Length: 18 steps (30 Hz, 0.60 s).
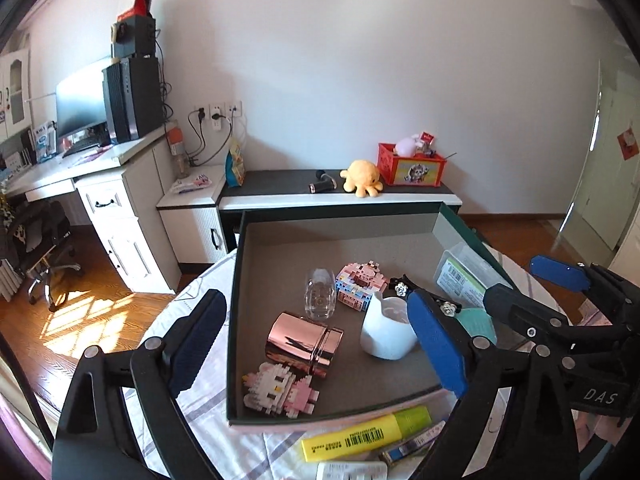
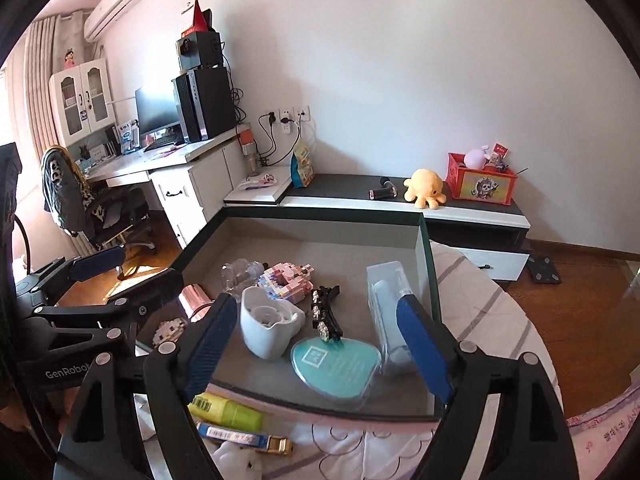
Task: Organize rigid objects
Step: 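Lift both open tools up and away from the pink box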
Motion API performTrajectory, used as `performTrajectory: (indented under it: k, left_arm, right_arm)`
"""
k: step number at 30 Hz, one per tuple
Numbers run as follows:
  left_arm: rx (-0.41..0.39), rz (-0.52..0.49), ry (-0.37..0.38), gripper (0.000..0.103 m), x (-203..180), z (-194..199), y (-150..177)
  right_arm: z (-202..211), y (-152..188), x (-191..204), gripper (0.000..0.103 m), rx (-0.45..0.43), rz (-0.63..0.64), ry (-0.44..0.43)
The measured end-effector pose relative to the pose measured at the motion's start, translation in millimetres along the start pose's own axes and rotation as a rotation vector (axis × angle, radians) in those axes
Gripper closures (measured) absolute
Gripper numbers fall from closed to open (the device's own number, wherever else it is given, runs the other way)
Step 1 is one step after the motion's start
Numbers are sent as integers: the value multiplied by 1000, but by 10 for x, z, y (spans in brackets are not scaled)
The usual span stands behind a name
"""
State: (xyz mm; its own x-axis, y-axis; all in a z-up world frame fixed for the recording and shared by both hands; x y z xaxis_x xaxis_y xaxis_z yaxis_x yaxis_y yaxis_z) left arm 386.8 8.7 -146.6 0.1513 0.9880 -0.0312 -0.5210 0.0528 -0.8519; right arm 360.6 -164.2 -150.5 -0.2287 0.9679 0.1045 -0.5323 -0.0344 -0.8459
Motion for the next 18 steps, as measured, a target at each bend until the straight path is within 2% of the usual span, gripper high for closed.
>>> performTrajectory:
  k: [4, 13, 14, 15, 18]
  left_arm:
    - [-86, 11, -16, 0, -26, 578, 131]
    - [-208, -11, -72, 0, -214, 1720, 598]
    - [-211, -18, -80, 0, -246, 1826, 648]
    - [-216, -22, -86, 0, -270, 1926, 686]
    - [-244, -18, -85, 0, -321, 2220, 785]
  right_arm:
    - [498, 96, 149, 14, -71, 0, 12]
    - [1547, 475, 468, 11, -187, 44, 83]
    - [1655, 516, 500, 8, -198, 41, 93]
    - [1757, 554, 519, 0, -211, 38, 98]
    - [2053, 648, 592, 0, -256, 42, 108]
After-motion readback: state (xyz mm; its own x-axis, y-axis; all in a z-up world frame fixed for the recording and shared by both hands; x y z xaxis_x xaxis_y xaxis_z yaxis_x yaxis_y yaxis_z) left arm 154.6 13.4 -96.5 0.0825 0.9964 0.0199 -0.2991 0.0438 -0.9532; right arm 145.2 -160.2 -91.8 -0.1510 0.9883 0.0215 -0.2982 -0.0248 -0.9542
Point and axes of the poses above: each gripper's, at about its wrist camera, not at the fingertips, and z roughly against the way its jaws point, x to its left, y to its underside, the point moved 1 cm from there along -z, roughly the way its jaws point, and after that the axes turned 2 degrees about -x, right-handed, at the moved point
